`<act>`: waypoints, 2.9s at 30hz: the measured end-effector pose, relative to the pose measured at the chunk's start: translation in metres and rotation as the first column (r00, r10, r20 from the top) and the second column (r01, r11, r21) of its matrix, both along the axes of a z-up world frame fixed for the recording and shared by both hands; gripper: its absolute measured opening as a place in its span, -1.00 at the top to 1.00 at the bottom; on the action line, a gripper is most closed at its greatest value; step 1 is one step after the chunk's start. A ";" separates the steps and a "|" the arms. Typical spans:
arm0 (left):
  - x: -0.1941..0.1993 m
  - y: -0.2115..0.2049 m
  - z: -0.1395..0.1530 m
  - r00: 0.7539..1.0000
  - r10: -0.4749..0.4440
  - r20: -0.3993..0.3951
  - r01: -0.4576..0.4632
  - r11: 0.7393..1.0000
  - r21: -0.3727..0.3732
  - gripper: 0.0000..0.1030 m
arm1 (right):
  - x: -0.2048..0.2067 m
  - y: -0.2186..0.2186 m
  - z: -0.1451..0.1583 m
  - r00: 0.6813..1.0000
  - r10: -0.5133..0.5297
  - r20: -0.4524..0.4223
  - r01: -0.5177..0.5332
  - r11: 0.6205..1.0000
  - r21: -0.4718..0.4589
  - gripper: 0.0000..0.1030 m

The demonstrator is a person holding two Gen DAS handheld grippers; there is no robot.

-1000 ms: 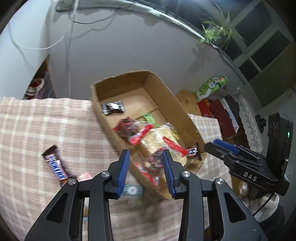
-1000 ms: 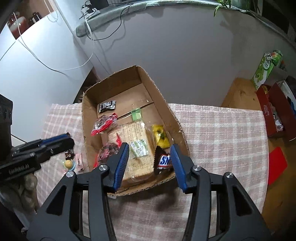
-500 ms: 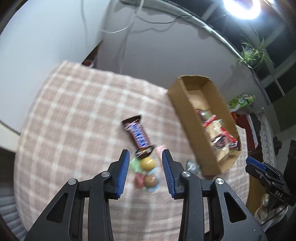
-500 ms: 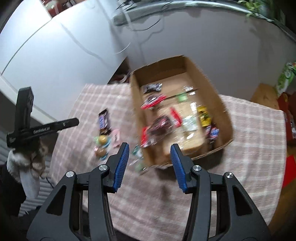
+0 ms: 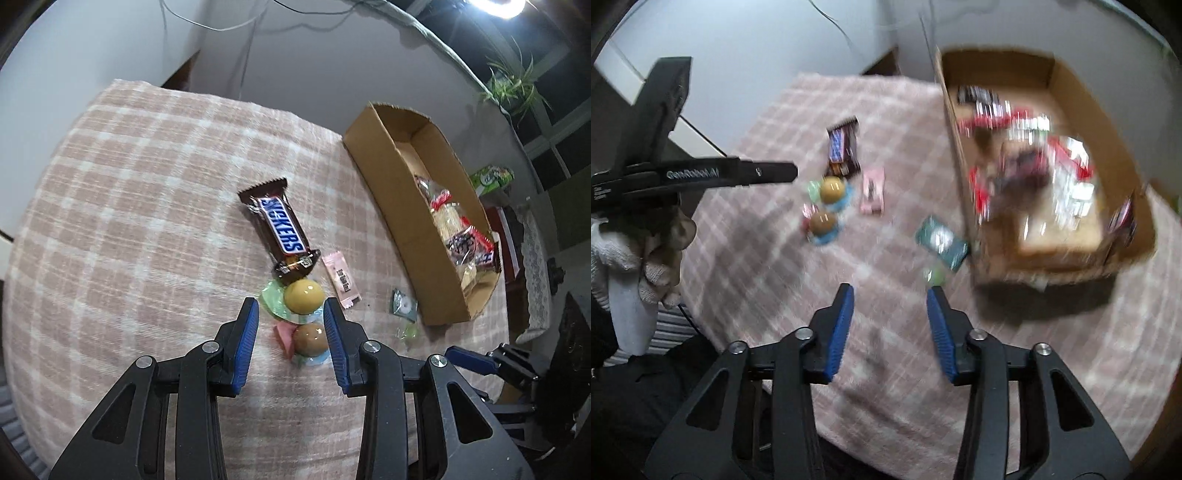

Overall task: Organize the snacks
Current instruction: 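Move the left gripper to the round yellow candy while the right gripper approaches the green candy, then close the left gripper on the yellow candy while the right gripper grasps the green candy, then carry both candies over the box and open both grippers to release them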

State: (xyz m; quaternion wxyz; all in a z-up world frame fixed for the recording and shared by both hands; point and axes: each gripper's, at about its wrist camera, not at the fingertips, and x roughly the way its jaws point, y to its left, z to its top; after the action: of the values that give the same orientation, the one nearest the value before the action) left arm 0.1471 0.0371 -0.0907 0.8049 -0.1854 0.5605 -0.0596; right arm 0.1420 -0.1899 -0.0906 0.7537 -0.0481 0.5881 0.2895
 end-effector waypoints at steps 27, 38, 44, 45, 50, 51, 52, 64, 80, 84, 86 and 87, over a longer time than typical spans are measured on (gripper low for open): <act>0.022 -0.028 -0.027 0.996 -0.085 -0.021 0.087 0.992 0.091 0.33 | 0.032 0.015 -0.049 0.994 -0.107 -0.039 0.102 0.989 -0.103 0.29; 0.018 -0.031 -0.027 0.995 -0.104 0.007 0.103 0.988 0.117 0.50 | 0.034 0.027 -0.049 0.996 -0.089 -0.014 0.086 0.987 -0.134 0.67; 0.016 -0.028 -0.025 0.996 -0.089 0.008 0.087 0.991 0.105 0.50 | 0.034 0.016 -0.049 0.995 -0.099 -0.030 0.095 0.990 -0.106 0.73; 0.015 -0.027 -0.024 0.996 -0.084 0.009 0.083 0.991 0.101 0.50 | 0.034 0.014 -0.048 0.994 -0.103 -0.034 0.099 0.990 -0.101 0.74; 0.009 -0.020 -0.020 0.998 -0.065 0.013 0.063 0.994 0.084 0.50 | 0.031 0.004 -0.044 0.992 -0.117 -0.044 0.113 0.990 -0.079 0.79; 0.007 -0.019 -0.018 0.998 -0.061 0.016 0.060 0.995 0.080 0.50 | 0.030 0.002 -0.043 0.992 -0.118 -0.045 0.115 0.991 -0.075 0.79; 0.007 -0.018 -0.017 0.998 -0.060 0.018 0.059 0.995 0.077 0.50 | 0.029 0.000 -0.041 0.992 -0.119 -0.044 0.116 0.991 -0.071 0.80; -0.007 -0.017 0.000 0.997 -0.058 0.051 0.055 0.997 0.061 0.50 | 0.021 -0.007 -0.025 0.990 -0.136 -0.030 0.135 0.990 -0.043 0.82; 0.017 -0.032 0.028 0.989 -0.095 0.111 0.090 0.995 0.046 0.50 | 0.036 -0.026 0.037 0.980 -0.177 0.089 0.176 0.984 0.019 0.82; 0.033 -0.040 0.037 0.983 -0.123 0.134 0.116 0.992 0.054 0.50 | 0.048 -0.038 0.048 0.972 -0.203 0.117 0.202 0.979 0.023 0.83; 0.043 -0.047 0.042 0.979 -0.143 0.146 0.136 0.989 0.062 0.50 | 0.055 -0.044 0.051 0.968 -0.214 0.132 0.214 0.977 0.014 0.82; 0.046 -0.049 0.043 0.977 -0.151 0.150 0.142 0.988 0.065 0.50 | 0.059 -0.046 0.052 0.966 -0.218 0.138 0.219 0.976 0.009 0.82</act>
State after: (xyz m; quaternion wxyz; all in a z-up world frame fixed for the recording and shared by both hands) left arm 0.1930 -0.0116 -0.0476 0.8441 -0.1166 0.5099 -0.1178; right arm 0.2007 -0.2360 -0.0385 0.8198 -0.0051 0.5371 0.1986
